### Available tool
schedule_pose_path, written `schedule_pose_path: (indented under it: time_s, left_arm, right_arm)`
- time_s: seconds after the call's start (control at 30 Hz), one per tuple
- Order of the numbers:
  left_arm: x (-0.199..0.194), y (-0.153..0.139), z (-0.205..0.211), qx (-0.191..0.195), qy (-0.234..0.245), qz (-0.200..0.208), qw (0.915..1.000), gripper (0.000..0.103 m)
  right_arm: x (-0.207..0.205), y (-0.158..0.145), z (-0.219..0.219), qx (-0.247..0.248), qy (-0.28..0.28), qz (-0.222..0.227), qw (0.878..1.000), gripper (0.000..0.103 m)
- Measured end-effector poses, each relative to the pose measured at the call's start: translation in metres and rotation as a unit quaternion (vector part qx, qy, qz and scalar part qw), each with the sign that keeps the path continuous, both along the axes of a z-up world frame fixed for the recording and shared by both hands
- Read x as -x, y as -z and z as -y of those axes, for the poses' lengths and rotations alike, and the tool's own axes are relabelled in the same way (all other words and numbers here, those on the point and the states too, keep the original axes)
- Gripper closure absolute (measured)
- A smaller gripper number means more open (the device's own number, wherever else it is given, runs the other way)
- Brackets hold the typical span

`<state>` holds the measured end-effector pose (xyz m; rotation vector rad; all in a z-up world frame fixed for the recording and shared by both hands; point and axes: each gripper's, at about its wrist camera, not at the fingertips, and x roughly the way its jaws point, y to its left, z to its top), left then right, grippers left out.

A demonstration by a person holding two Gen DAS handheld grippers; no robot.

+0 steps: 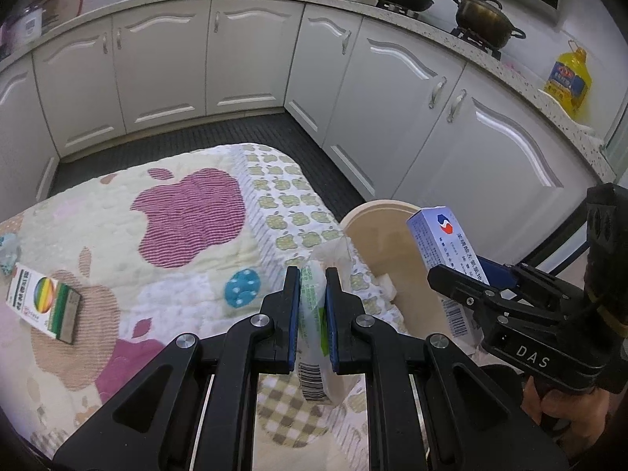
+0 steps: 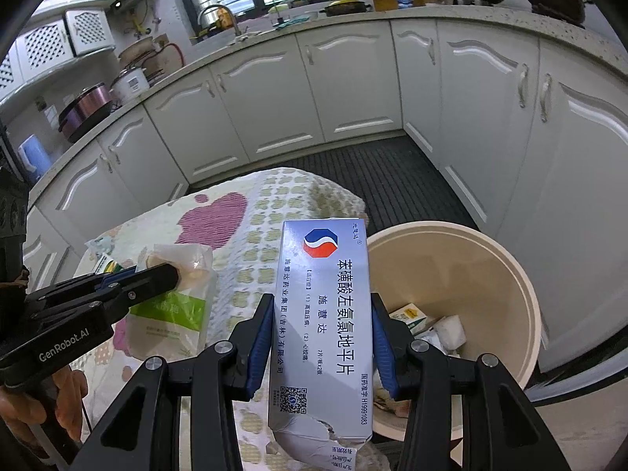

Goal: Collect trash
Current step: 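Carry the tissue packet and white medicine box over the beige bin with both grippers, then open both grippers to drop the packet and box into the bin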

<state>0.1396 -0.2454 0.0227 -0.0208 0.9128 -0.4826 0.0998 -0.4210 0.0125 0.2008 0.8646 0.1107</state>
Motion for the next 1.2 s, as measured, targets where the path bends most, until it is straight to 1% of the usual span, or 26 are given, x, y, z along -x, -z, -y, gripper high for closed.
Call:
schedule_pose_path:
  time_s: [0.4, 0.67, 1.0, 1.2]
  left_arm:
    - [-0.008, 0.011, 0.047, 0.000, 0.032, -0.013, 0.9994, 0.094]
    - [-0.024, 0.019, 0.068, 0.004, 0.042, -0.027, 0.9988, 0.094]
    - [-0.041, 0.034, 0.107, 0.001, 0.062, -0.041, 0.9973, 0.094]
    - [-0.048, 0.048, 0.128, -0.010, 0.070, -0.050, 0.9963, 0.094]
  right_arm:
    - [0.001, 0.015, 0.042, -0.004, 0.041, -0.019, 0.999, 0.059]
    - [-0.003, 0.032, 0.069, -0.013, 0.067, -0.035, 0.997, 0.059]
    - [-0.013, 0.058, 0.099, -0.019, 0.101, -0.056, 0.993, 0.059]
    - [-0.017, 0.072, 0.109, -0.019, 0.112, -0.072, 0.991, 0.059]
